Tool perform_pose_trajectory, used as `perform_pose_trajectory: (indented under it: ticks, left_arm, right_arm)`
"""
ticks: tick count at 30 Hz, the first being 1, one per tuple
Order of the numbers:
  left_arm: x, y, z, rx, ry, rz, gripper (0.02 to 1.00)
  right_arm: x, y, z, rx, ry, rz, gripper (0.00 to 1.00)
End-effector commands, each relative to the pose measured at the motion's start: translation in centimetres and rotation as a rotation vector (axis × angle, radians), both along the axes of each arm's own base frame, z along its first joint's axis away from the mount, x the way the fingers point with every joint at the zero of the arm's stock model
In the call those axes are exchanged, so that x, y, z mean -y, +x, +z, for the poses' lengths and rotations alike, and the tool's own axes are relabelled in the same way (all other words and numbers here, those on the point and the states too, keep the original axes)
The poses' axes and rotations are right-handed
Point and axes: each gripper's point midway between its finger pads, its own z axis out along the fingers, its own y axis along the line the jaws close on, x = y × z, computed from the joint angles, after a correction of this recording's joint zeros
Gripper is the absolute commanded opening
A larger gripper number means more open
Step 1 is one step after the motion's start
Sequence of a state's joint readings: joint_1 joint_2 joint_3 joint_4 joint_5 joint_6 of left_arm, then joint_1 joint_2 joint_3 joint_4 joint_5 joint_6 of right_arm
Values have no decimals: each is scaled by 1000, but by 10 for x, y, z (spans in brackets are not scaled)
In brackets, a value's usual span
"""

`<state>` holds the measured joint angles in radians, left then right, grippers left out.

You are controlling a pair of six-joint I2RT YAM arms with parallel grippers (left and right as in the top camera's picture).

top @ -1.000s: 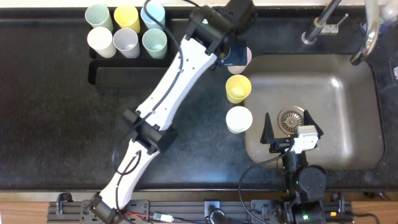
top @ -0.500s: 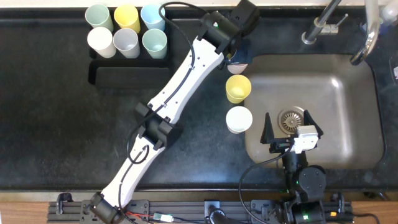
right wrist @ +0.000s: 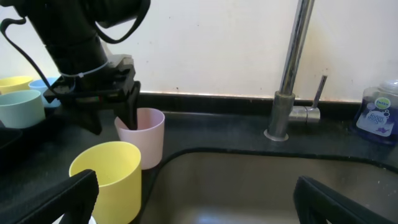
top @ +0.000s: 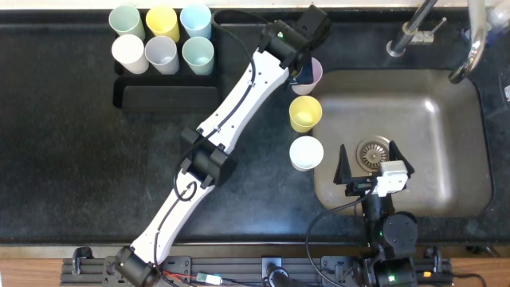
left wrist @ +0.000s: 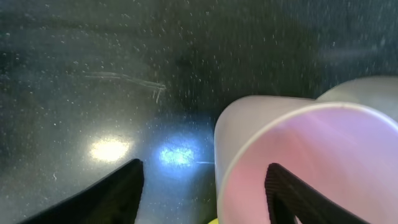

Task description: Store Cups

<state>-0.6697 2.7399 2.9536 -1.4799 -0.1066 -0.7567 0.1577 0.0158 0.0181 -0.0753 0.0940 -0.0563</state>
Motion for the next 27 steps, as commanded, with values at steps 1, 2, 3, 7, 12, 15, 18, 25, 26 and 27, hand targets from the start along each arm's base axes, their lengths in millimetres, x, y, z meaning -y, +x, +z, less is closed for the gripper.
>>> perform_pose_trajectory:
  ticks: [1,2,3,7,12,15,18,25,26,27]
  left_arm:
    - [-2,6,3,29,5,17,487]
    - [-2,7,3,32,3,17,432]
    - [-1,7,3,35,1,16,369]
    - [0,7,4,36,0,16,141]
    - [-1,10,13,75,23,-19,45]
    - [-7,12,48,158,46,-37,34]
    - [-25,9,116,283,61,-62,36]
    - [-146,-13,303,625,68,59,38]
    - [-165,-17,315,645,76,82,36]
    - [-184,-20,324,657,88,110,36]
  right_arm:
    - [1,0,-4,-3,-4,-5,998]
    - [1,0,-4,-3,-4,-5,996]
    - [1,0,-4,-3,-4,-5,1000]
    - [1,0,-4,-3,-4,-5,998]
    - [1,0,-4,-3,-4,-5,998]
    - [1,0,-4,-3,-4,-5,1000]
    - [1,0,-4,-3,-4,-5,998]
    - [1,0,-4,-3,-4,-5,996]
    - [1,0,-4,-3,-4,-5,996]
    - [1,0,-4,-3,-4,-5,998]
